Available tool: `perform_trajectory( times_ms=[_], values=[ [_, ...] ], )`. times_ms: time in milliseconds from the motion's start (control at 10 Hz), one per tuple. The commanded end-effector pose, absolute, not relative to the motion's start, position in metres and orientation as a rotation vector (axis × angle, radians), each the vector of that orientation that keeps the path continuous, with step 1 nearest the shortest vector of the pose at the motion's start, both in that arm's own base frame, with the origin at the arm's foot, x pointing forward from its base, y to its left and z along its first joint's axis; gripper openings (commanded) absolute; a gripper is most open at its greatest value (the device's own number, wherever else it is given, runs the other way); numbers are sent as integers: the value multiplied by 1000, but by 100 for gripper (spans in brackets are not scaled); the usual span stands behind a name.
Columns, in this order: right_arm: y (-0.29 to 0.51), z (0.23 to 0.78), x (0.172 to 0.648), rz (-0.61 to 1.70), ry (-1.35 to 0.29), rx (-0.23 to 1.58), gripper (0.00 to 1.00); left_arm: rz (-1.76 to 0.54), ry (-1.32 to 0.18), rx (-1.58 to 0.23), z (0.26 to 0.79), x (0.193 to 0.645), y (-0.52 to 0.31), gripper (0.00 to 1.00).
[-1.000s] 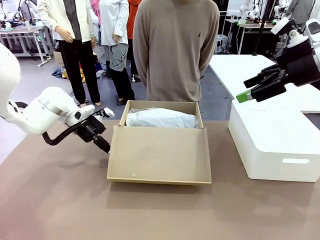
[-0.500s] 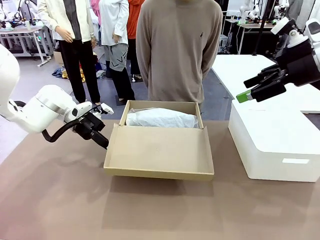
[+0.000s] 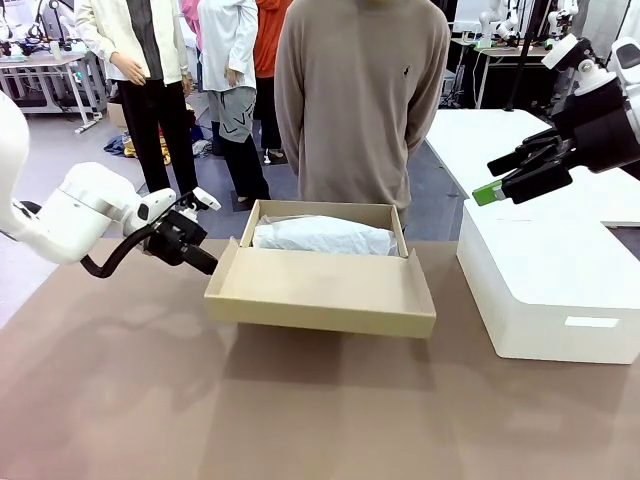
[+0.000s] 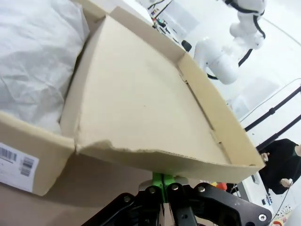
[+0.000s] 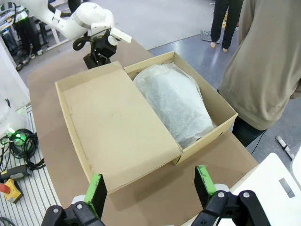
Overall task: Pack the shoes into the box.
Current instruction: Close the Shoes Box.
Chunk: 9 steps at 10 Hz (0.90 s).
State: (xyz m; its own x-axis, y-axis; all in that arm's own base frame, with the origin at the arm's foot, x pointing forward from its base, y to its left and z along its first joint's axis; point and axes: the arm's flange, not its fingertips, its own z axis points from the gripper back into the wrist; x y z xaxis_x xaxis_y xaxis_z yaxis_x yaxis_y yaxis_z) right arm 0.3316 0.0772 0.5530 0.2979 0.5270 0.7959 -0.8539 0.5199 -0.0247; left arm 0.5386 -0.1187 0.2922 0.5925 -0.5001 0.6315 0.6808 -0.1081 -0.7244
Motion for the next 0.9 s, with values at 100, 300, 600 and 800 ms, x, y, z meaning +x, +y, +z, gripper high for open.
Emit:
perform_trajectory(
  times_ms=[100,300,600,800],
  values=[
    [77,553,334,971,-863,465,100,-942,-264,-1391,313,532,-120,0],
    [77,553,334,971,-863,465,100,-892,-315,-1409,321,532,-120,0],
    [77,553,334,971,-863,465,100,-836,-418,-1365,334,533,-120,0],
    [77,553,334,971,-863,465,100,-797,-496,-1266,347,533,-120,0]
  ],
)
